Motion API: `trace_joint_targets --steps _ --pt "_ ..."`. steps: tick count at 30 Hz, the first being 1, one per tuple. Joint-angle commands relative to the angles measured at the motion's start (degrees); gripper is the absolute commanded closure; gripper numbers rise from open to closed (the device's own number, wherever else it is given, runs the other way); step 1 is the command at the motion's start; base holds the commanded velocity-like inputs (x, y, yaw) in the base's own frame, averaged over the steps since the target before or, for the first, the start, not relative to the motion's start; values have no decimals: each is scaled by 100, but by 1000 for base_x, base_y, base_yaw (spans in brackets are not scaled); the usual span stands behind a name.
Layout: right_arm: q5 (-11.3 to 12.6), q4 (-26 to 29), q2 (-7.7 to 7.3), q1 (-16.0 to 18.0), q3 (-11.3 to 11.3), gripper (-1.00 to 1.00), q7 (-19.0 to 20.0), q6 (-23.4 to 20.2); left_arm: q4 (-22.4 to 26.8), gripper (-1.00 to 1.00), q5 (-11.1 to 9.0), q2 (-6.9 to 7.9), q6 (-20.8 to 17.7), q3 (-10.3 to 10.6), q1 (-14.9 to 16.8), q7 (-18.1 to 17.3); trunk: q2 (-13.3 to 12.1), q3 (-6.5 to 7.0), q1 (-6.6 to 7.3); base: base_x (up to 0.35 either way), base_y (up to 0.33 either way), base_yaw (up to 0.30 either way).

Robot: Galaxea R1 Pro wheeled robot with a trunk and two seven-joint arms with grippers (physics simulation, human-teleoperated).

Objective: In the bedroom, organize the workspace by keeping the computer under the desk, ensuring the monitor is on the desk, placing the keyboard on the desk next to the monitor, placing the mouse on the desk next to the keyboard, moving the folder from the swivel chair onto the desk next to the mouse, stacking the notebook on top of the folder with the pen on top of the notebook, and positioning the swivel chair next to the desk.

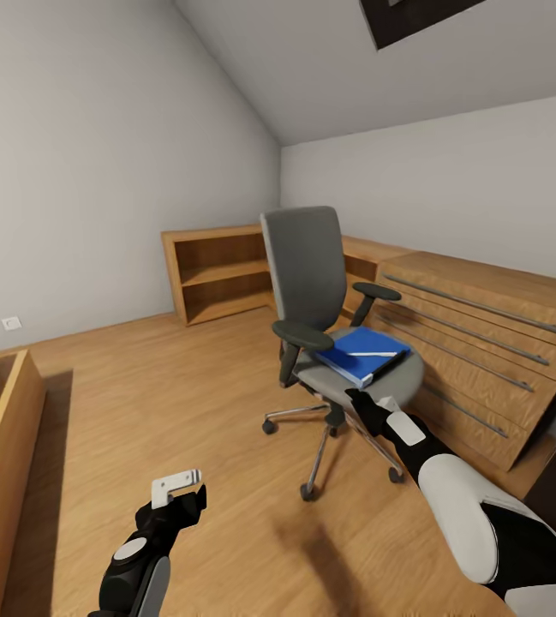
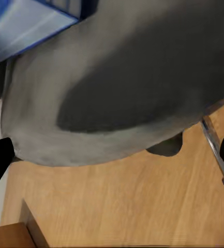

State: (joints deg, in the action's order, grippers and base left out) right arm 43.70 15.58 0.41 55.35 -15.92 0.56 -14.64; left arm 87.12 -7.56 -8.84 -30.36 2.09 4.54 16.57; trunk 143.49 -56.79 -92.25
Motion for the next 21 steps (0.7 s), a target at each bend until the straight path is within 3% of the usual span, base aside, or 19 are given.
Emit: trace_joint_targets --steps 1,6,11,17,18,21 --pt "5 6 3 2 -34 -100 6 -21 7 -100 -61 2 -19 5 3 51 3 -5 4 -252 0 0" --pt "-66 0 29 -6 -26 -100 4 13 0 -100 -61 12 -30 -28 3 60 3 -5 4 -314 0 0" --pt "-549 -37 136 -64 -5 -100 5 104 -7 -100 -61 18 -31 -40 3 64 3 -5 4 -334 0 0" --pt "-1406 -198 190 -509 0 -100 24 660 -123 -100 -58 49 -25 -46 3 72 3 -5 4 -319 0 0" --pt "-1732 -221 186 -683 0 -100 32 1029 -159 -100 -59 53 -24 -37 3 65 3 -5 4 -134 0 0" --pt "-2417 -263 180 -1134 1 -100 39 1754 -203 -100 -62 53 -13 -14 3 41 1 17 6 -56 0 0"
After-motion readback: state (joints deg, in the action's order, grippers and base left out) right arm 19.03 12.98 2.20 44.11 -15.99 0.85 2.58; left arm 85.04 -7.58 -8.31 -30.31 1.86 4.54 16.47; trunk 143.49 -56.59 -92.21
